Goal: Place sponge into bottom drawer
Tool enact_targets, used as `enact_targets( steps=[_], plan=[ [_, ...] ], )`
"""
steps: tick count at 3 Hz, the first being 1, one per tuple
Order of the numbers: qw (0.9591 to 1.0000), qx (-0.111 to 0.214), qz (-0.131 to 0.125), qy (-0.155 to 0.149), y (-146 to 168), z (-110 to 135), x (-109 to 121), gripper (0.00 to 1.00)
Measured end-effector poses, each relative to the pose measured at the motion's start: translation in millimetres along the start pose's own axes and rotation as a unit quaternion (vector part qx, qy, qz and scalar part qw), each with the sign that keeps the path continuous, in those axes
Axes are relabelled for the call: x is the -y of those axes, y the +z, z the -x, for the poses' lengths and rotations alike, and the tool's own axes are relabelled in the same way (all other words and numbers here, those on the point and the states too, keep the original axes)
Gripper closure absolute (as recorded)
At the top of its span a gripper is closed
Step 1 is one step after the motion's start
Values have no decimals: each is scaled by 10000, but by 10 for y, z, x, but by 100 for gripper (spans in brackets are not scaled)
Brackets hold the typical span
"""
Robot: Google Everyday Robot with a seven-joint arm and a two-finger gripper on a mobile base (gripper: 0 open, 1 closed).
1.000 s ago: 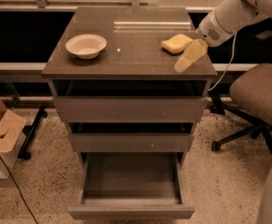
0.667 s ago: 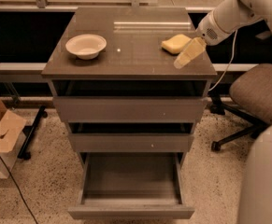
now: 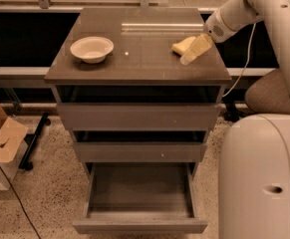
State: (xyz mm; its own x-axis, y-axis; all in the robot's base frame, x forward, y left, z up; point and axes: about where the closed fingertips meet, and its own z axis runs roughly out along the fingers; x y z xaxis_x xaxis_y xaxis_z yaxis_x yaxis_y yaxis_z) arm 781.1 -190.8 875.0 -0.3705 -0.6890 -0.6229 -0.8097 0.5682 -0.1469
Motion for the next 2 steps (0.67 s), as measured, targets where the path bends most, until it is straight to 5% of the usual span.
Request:
enact_targets(
  steps=[2],
  plan=[
    [9992,201,212,267,371,132,53,0]
  ],
)
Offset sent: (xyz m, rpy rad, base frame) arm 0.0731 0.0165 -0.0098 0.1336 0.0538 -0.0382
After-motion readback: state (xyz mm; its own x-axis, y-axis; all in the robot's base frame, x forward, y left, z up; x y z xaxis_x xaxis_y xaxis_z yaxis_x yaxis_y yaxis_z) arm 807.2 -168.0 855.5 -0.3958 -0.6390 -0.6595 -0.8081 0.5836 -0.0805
